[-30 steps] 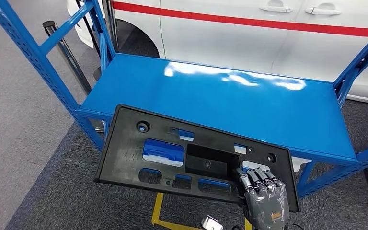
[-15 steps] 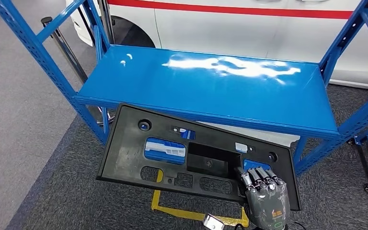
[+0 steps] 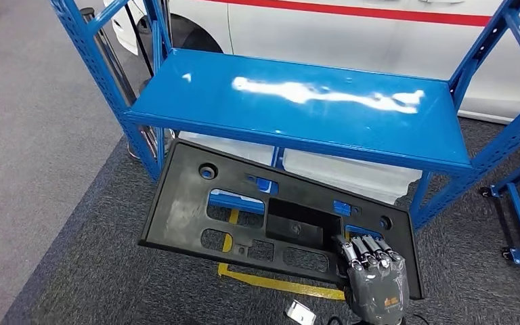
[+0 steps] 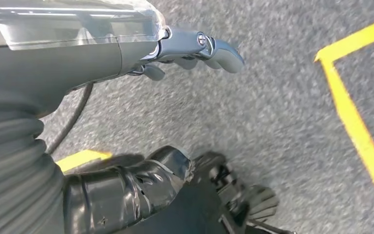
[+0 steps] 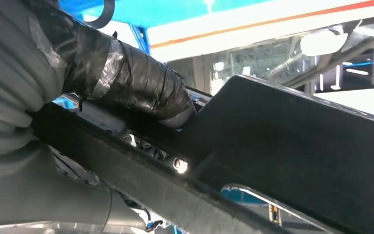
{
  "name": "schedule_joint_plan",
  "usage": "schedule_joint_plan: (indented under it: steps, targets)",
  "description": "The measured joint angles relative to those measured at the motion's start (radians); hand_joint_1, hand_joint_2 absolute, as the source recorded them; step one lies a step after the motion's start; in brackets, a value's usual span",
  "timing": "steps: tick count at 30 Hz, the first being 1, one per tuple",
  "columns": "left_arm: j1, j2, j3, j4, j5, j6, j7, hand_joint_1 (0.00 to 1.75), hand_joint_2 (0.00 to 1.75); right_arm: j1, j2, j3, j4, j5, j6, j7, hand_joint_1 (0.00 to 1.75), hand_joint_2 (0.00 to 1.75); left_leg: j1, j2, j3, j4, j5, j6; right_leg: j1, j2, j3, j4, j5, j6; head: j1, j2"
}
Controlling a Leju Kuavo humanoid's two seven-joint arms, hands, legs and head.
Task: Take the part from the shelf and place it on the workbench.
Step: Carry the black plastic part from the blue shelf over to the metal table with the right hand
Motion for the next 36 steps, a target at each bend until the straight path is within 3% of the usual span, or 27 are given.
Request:
schedule_joint_plan:
  steps: [1, 2, 3, 4, 5, 7, 8, 10, 11, 12, 15, 16, 18, 19, 21, 23, 25, 27, 30, 32, 33, 36]
  targets:
    - [0.0, 0.0, 0.0, 0.0, 0.0, 0.0, 0.0, 0.0, 1.75, 0.0, -0.001, 0.003, 0.001, 0.0, 0.0, 0.009, 1.75, 1.75, -0.001, 0.001, -0.018, 0.007, 0.01, -0.001, -0.001, 0.0, -0.005, 0.052, -0.011, 0.003, 0.0, 0.0]
    - [0.001, 0.0, 0.0, 0.0, 0.0, 0.0, 0.0, 0.0, 1.75, 0.0, -0.002, 0.006, 0.002, 0.0, 0.0, 0.017, 1.75, 1.75, -0.001, 0.002, -0.037, 0.015, 0.019, -0.002, -0.003, 0.0, 0.002, 0.081, 0.0, 0.007, 0.0, 0.0]
    - [0.001, 0.0, 0.0, 0.0, 0.0, 0.0, 0.0, 0.0, 1.75, 0.0, -0.003, 0.01, 0.004, 0.0, 0.0, 0.022, 1.75, 1.75, -0.001, 0.002, -0.057, 0.025, 0.027, -0.005, -0.005, 0.0, 0.025, 0.074, 0.027, 0.009, 0.0, 0.0]
    - [0.001, 0.0, 0.0, 0.0, 0.0, 0.0, 0.0, 0.0, 1.75, 0.0, -0.004, 0.013, 0.005, 0.0, 0.0, 0.026, 1.75, 1.75, -0.001, 0.003, -0.076, 0.036, 0.034, -0.008, -0.009, 0.0, 0.065, 0.034, 0.054, 0.011, 0.0, 0.0]
    - [0.001, 0.0, 0.0, 0.0, 0.001, 0.0, 0.0, 0.0, 1.75, -0.001, -0.005, 0.016, 0.005, 0.0, 0.0, 0.027, 1.75, 1.75, -0.001, 0.002, -0.094, 0.049, 0.038, -0.012, -0.012, 0.0, 0.115, -0.03, 0.06, 0.012, 0.0, 0.0]
    - [0.001, 0.0, 0.001, 0.0, 0.001, 0.0, 0.0, 0.0, 1.75, -0.002, -0.005, 0.019, 0.006, 0.0, 0.0, 0.029, 1.75, 1.75, -0.004, 0.001, -0.117, 0.072, 0.045, -0.021, -0.01, 0.002, 0.191, -0.145, 0.036, 0.006, -0.001, 0.0]
    - [0.001, 0.0, 0.001, 0.0, 0.001, 0.001, -0.001, 0.0, 1.75, -0.002, -0.006, 0.021, 0.006, -0.001, 0.0, 0.029, 1.75, 1.75, -0.004, 0.0, -0.123, 0.077, 0.051, -0.027, -0.006, 0.003, 0.205, -0.172, 0.022, 0.0, -0.001, 0.0]
    - [0.002, 0.0, 0.001, 0.0, 0.001, 0.001, -0.001, 0.0, 1.75, -0.002, -0.006, 0.023, 0.006, -0.001, 0.0, 0.03, 1.75, 1.75, -0.002, -0.001, -0.128, 0.081, 0.06, -0.04, -0.004, 0.002, 0.197, -0.182, 0.03, -0.018, -0.001, 0.0]
    - [0.003, 0.0, 0.001, 0.0, 0.001, 0.001, -0.001, 0.0, 1.75, -0.003, -0.007, 0.024, 0.007, -0.001, 0.0, 0.031, 1.75, 1.75, 0.0, -0.003, -0.135, 0.087, 0.052, -0.047, -0.004, 0.0, 0.19, -0.184, 0.04, -0.027, -0.001, 0.0]
    - [0.004, 0.0, 0.001, 0.0, 0.001, 0.0, -0.002, 0.0, 1.75, -0.004, -0.007, 0.026, 0.007, -0.002, 0.0, 0.032, 1.75, 1.75, 0.003, -0.005, -0.144, 0.106, 0.025, -0.053, -0.006, -0.002, 0.18, -0.186, 0.051, -0.036, -0.001, 0.0]
    - [0.007, 0.0, 0.002, 0.0, 0.002, 0.001, -0.005, 0.0, 1.75, -0.004, -0.007, 0.029, 0.005, -0.003, 0.0, 0.034, 1.75, 1.75, 0.011, -0.006, -0.185, 0.254, -0.107, -0.066, -0.005, -0.004, 0.14, -0.188, 0.081, -0.048, -0.002, 0.0]
    - [0.007, 0.0, 0.002, 0.0, 0.001, 0.001, -0.008, 0.0, 1.75, -0.004, -0.007, 0.029, 0.002, -0.004, 0.0, 0.034, 1.75, 1.75, 0.013, -0.006, -0.192, 0.304, -0.124, -0.069, -0.004, -0.004, 0.126, -0.187, 0.091, -0.048, -0.002, 0.0]
    - [0.008, 0.0, 0.002, 0.0, 0.001, 0.003, -0.014, 0.0, 1.75, -0.003, -0.006, 0.03, -0.005, -0.007, 0.0, 0.028, 1.75, 1.75, 0.016, -0.007, -0.17, 0.329, -0.088, -0.069, -0.004, -0.004, 0.1, -0.185, 0.11, -0.044, -0.002, 0.0]
    - [0.008, 0.0, 0.003, 0.0, 0.003, 0.004, -0.017, 0.0, 1.75, -0.002, -0.006, 0.03, -0.01, -0.009, 0.0, 0.023, 1.75, 1.75, 0.017, -0.009, -0.135, 0.294, -0.056, -0.067, -0.004, -0.002, 0.089, -0.183, 0.119, -0.041, -0.002, 0.0]
    - [0.008, 0.0, 0.004, 0.0, 0.006, 0.007, -0.021, 0.0, 1.75, -0.001, -0.005, 0.03, -0.019, -0.011, 0.0, 0.012, 1.75, 1.75, 0.016, -0.028, -0.035, 0.159, -0.035, -0.056, -0.005, 0.004, 0.075, -0.181, 0.134, -0.032, -0.002, 0.0]
    - [0.008, 0.001, 0.005, 0.0, 0.006, 0.01, -0.023, 0.0, 1.75, 0.0, -0.002, 0.03, -0.024, -0.012, 0.0, 0.005, 1.75, 1.75, 0.012, -0.042, 0.03, 0.054, -0.057, -0.047, -0.006, 0.009, 0.068, -0.182, 0.148, -0.021, -0.002, 0.0]
    - [0.009, 0.0, 0.006, 0.0, 0.006, 0.012, -0.024, 0.0, 1.75, 0.002, 0.0, 0.03, -0.027, -0.014, 0.0, 0.001, 1.75, 1.75, 0.012, -0.035, 0.037, 0.024, -0.062, -0.04, -0.006, 0.015, 0.064, -0.186, 0.162, -0.007, -0.002, 0.0]
    - [0.01, 0.0, 0.007, 0.0, 0.006, 0.013, -0.025, 0.0, 1.75, 0.005, 0.001, 0.028, -0.029, -0.016, 0.0, -0.005, 1.75, 1.75, 0.015, -0.019, 0.034, 0.011, -0.048, -0.029, -0.006, 0.018, 0.052, -0.166, 0.147, 0.001, -0.001, 0.0]
    - [0.012, 0.0, 0.007, 0.0, 0.006, 0.014, -0.025, 0.0, 1.75, 0.009, 0.002, 0.022, -0.029, -0.022, 0.0, -0.017, 1.75, 1.75, 0.013, 0.008, 0.019, 0.009, -0.033, -0.014, -0.007, 0.015, -0.008, -0.009, 0.042, 0.006, 0.001, 0.0]
    - [0.014, 0.0, 0.007, 0.0, 0.006, 0.014, -0.025, 0.0, 1.75, 0.014, 0.003, 0.014, -0.028, -0.032, 0.0, -0.026, 1.75, 1.75, 0.009, 0.029, 0.009, 0.016, -0.03, -0.013, -0.008, 0.013, -0.027, 0.072, 0.009, 0.012, 0.0, 0.0]
    - [0.014, 0.0, 0.007, 0.0, 0.006, 0.015, -0.025, 0.0, 1.75, 0.016, 0.004, 0.01, -0.028, -0.037, 0.0, -0.032, 1.75, 1.75, 0.008, 0.038, 0.005, 0.021, -0.03, -0.014, -0.009, 0.009, -0.011, 0.063, 0.018, 0.013, 0.0, 0.0]
    - [0.013, -0.001, 0.008, 0.0, 0.006, 0.015, -0.025, 0.0, 1.75, 0.018, 0.01, -0.004, -0.028, -0.045, 0.0, -0.045, 1.75, 1.75, 0.005, 0.063, -0.004, 0.045, -0.04, -0.025, -0.004, -0.035, 0.096, -0.107, 0.077, 0.007, 0.001, 0.0]
